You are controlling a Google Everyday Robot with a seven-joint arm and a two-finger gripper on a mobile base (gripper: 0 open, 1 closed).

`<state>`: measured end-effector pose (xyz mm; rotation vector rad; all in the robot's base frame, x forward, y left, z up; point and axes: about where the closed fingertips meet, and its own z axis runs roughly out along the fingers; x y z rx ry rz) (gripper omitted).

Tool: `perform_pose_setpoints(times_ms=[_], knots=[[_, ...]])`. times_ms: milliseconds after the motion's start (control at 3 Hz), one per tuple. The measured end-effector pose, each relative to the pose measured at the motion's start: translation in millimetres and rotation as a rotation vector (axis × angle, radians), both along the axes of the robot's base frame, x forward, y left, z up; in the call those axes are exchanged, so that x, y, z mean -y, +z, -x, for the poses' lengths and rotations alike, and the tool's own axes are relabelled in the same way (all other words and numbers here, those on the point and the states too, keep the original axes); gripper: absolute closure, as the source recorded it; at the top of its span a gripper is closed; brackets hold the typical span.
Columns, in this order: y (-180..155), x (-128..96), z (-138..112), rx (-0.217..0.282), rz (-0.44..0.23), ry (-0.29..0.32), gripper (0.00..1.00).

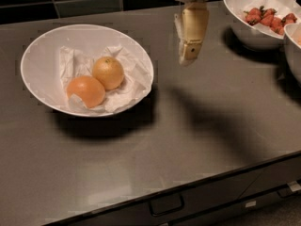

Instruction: Pick orange from white bowl

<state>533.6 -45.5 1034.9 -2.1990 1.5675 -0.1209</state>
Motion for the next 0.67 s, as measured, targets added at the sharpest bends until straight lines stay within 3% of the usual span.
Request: perform_pose_setpoints(times_ms=[333,667], knots=[[0,0,0,0.0,0.0,0.0,0.0],[-5,-23,-17,-0.004,0.004,0.069,0.0]])
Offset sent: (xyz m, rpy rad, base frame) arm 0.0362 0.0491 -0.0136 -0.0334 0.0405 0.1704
